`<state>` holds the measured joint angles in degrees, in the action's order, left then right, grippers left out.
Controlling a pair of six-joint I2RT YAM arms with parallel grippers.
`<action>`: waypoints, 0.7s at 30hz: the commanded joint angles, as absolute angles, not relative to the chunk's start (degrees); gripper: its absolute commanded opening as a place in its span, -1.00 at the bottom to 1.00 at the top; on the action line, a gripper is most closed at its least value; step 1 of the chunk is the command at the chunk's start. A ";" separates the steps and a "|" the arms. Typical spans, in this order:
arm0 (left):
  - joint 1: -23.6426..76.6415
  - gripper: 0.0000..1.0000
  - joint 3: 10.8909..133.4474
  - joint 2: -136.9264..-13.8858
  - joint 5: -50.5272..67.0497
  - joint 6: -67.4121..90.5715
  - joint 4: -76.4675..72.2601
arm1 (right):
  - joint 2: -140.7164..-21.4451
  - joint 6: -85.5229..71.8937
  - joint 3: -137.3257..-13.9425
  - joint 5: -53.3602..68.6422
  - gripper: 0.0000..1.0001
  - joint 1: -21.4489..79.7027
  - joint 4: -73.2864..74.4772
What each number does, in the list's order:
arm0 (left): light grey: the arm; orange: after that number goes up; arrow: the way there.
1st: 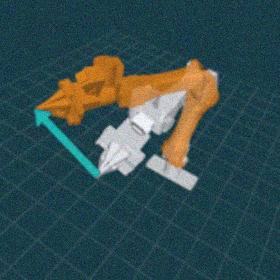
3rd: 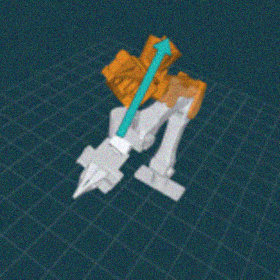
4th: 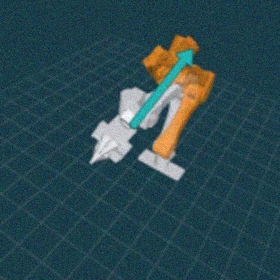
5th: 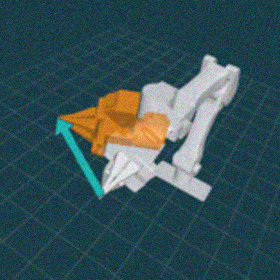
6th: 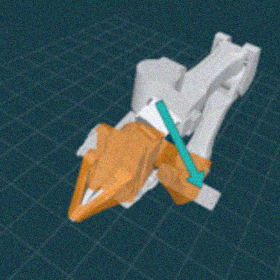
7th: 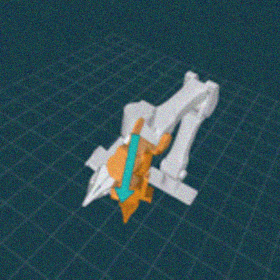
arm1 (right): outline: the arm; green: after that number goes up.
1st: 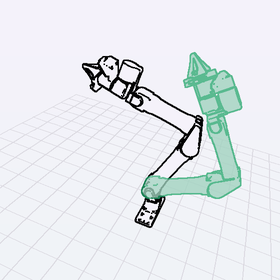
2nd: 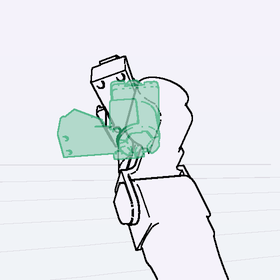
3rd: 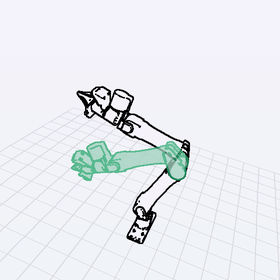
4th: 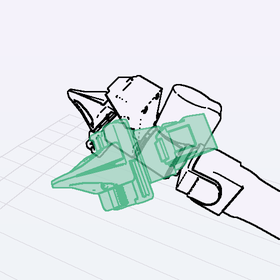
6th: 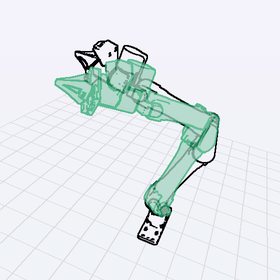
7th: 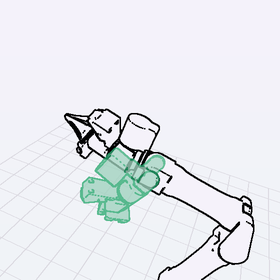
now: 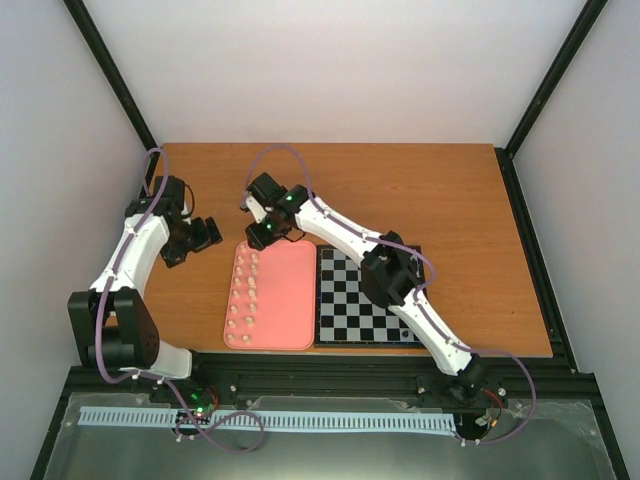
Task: Set up the chess pieces on the board
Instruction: Pick up the chess piece from the storage box.
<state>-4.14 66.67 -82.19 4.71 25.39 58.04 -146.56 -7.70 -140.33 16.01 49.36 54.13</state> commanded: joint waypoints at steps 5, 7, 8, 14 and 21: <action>-4.64 1.00 64.35 -80.10 3.33 27.34 56.42 | -149.02 -9.48 -143.26 10.67 -0.12 51.32 52.56; -4.58 1.00 64.08 -79.73 3.24 27.41 56.25 | -149.46 -10.36 -143.88 9.35 -0.13 51.34 52.22; -4.65 1.00 63.96 -79.51 3.10 27.49 56.11 | -149.62 -10.57 -144.06 8.88 -0.13 51.33 51.96; -4.63 1.00 63.38 -79.28 3.78 27.60 55.56 | -151.19 -11.26 -145.29 6.96 -0.15 51.33 51.15; -4.60 1.00 64.03 -80.01 3.78 27.81 55.61 | -151.93 -11.14 -145.50 6.73 -0.15 51.24 50.30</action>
